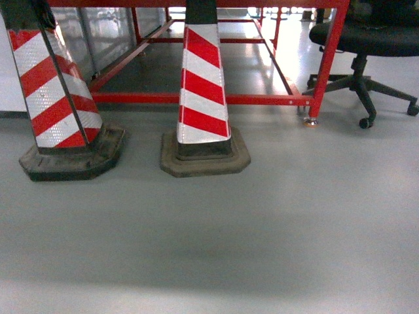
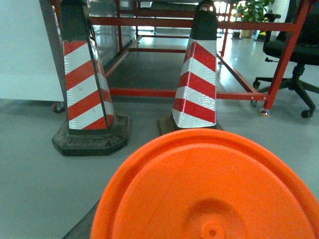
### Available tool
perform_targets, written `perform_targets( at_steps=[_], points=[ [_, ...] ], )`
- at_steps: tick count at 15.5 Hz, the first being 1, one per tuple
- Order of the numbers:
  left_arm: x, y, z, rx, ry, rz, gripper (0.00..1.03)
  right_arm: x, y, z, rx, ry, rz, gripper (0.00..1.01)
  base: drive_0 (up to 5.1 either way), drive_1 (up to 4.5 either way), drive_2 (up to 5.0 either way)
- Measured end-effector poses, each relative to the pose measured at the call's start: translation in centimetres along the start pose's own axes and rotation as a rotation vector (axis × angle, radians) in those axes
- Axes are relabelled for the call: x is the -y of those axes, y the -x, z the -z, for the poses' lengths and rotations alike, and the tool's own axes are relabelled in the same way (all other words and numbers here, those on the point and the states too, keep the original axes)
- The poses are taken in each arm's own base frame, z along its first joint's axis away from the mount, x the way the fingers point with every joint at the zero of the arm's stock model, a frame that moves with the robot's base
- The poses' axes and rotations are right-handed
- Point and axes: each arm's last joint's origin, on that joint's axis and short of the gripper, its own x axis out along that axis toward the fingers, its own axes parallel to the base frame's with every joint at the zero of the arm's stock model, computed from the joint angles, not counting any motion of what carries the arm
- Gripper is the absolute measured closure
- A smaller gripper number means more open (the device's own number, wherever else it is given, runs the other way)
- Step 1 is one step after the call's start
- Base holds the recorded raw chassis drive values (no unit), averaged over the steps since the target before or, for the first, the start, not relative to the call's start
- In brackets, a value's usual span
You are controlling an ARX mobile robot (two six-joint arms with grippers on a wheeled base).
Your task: Pick capacitor and pack into box
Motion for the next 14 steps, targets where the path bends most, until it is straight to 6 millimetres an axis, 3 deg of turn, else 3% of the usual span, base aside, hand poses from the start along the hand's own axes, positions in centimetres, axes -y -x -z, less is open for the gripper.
perform_targets(
  at_steps=[14],
  points=[
    [0.00,0.00,0.01,-0.001,0.000,0.000,0.60,0.01,0.00,0.01,-0.002,0.000,0.003,0.03,0.0,4.14,-4.2]
  ],
)
